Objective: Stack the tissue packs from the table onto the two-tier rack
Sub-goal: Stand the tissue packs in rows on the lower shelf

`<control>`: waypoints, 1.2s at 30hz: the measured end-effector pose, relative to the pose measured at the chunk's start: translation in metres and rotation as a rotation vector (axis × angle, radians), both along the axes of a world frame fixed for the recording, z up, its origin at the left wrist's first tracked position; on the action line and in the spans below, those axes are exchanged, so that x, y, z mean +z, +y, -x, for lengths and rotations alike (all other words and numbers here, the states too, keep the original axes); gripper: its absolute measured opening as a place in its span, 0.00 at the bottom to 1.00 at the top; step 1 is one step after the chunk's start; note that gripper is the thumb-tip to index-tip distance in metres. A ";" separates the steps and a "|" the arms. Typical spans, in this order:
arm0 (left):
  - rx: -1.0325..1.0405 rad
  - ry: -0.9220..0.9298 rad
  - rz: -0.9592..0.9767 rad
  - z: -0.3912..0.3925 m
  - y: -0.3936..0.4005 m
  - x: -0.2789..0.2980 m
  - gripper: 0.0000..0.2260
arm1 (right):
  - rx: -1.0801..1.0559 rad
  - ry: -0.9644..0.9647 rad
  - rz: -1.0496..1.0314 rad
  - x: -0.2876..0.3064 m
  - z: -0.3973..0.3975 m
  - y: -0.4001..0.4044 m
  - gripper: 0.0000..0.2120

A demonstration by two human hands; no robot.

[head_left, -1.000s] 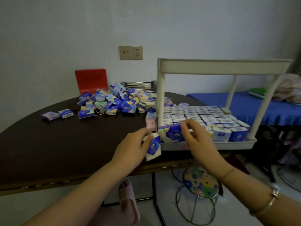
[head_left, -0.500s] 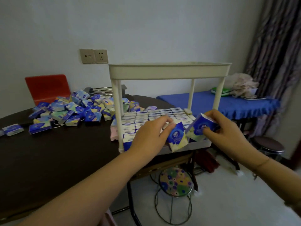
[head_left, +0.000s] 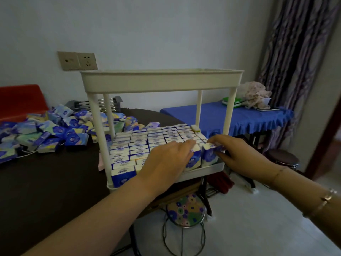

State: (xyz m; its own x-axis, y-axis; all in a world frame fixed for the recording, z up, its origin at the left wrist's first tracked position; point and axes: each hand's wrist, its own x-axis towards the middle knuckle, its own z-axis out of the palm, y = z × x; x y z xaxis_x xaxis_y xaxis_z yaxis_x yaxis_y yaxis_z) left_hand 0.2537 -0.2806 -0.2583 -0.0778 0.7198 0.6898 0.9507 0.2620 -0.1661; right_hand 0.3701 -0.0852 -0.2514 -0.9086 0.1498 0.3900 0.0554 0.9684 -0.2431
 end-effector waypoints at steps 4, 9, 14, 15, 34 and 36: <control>-0.002 0.189 -0.044 0.010 0.001 -0.005 0.10 | -0.032 0.010 -0.004 -0.008 0.008 -0.004 0.18; -0.022 0.111 0.004 0.009 0.012 -0.014 0.12 | -0.063 -0.020 -0.080 -0.013 0.013 -0.006 0.19; 0.127 -0.001 0.189 0.013 0.009 -0.023 0.18 | -0.073 -0.114 -0.249 -0.023 0.014 -0.011 0.29; 0.154 -0.064 0.255 0.009 0.009 -0.021 0.19 | -0.084 -0.122 -0.272 -0.023 0.015 -0.012 0.29; 0.266 -0.517 -0.105 0.013 -0.150 0.005 0.09 | 0.180 0.149 -0.239 0.010 0.043 -0.155 0.14; 0.324 -0.589 -0.145 0.029 -0.173 0.001 0.09 | 0.210 0.149 -0.208 0.014 0.058 -0.178 0.12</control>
